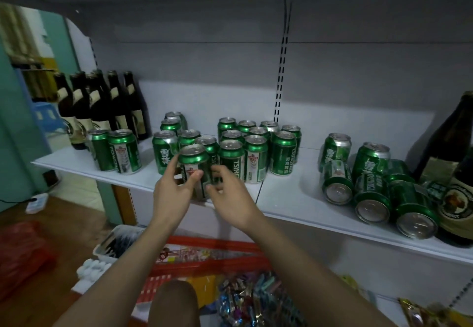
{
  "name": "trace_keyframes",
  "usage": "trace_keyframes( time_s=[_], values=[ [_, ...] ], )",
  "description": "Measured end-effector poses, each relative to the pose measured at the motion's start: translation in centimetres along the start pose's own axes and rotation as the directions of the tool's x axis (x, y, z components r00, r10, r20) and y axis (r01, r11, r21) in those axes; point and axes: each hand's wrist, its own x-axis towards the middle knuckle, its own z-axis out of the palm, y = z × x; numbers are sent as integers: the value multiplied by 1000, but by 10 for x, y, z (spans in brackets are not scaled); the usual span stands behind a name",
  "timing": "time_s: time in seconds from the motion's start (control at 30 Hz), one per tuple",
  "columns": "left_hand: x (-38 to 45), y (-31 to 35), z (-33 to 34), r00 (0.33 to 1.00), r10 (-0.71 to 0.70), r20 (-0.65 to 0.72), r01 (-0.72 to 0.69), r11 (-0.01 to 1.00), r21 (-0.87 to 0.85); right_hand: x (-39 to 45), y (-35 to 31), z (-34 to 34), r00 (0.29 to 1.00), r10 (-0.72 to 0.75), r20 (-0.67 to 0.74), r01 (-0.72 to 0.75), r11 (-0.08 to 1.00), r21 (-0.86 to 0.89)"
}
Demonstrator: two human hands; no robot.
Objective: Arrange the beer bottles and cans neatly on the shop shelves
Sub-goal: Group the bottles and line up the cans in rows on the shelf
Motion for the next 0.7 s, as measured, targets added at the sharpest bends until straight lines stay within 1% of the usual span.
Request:
trace_keyframes(
  time_s=[0.07,0.13,0.27,0.3,0.33,0.37,0.4,0.43,0.47,0.5,0.53,0.57,0.6,0.63,0.67,0.7],
  values=[
    [6,-5,-2,1000,-14,-23,15,999,31,0,-1,1,998,1,61,2,999,-50],
    [16,-10,-4,999,-27,-44,29,998,53,-2,1,-4,996,6,88,1,998,-69],
    [35,-13,-6,998,-64,18,62,995,79,-8,4,-21,996,5,91,2,997,-77],
    [36,-12,-6,998,-62,8,61,993,97,-9,5,-27,996,6,90,1,997,-78],
    [35,-10,-4,999,-36,-41,41,990,133,-10,6,-35,996,7,88,0,997,-76],
    [30,-3,-3,993,12,-118,8,985,171,-12,6,-45,997,5,81,1,997,-73],
    [25,7,0,975,97,-199,-59,980,189,-13,7,-56,998,-2,68,6,998,-68],
    [18,22,5,943,206,-260,-161,969,186,-13,9,-69,999,-11,49,14,997,-71],
    [12,38,12,903,322,-285,-282,944,172,-13,11,-83,999,-17,28,19,996,-87],
    [6,57,21,869,416,-267,-388,909,154,-13,13,-100,1000,-19,9,20,993,-119],
    [2,71,33,846,490,-212,-475,872,119,-12,17,-116,1000,-16,-10,14,987,-160],
    [-1,84,48,830,542,-131,-538,840,66,-11,21,-134,999,-11,-40,2,979,-204],
    [-3,95,64,821,569,-43,-570,822,-4,-9,24,-152,997,-8,-79,-11,972,-236],
    [-6,104,80,825,563,52,-559,826,-74,-8,27,-170,993,-3,-118,-28,964,-264],
    [-11,111,97,840,521,152,-504,853,-136,-6,31,-189,990,11,-143,-54,953,-300],
    [-15,116,112,858,442,263,-408,896,-175,-6,36,-206,988,47,-150,-98,932,-350]
  ],
)
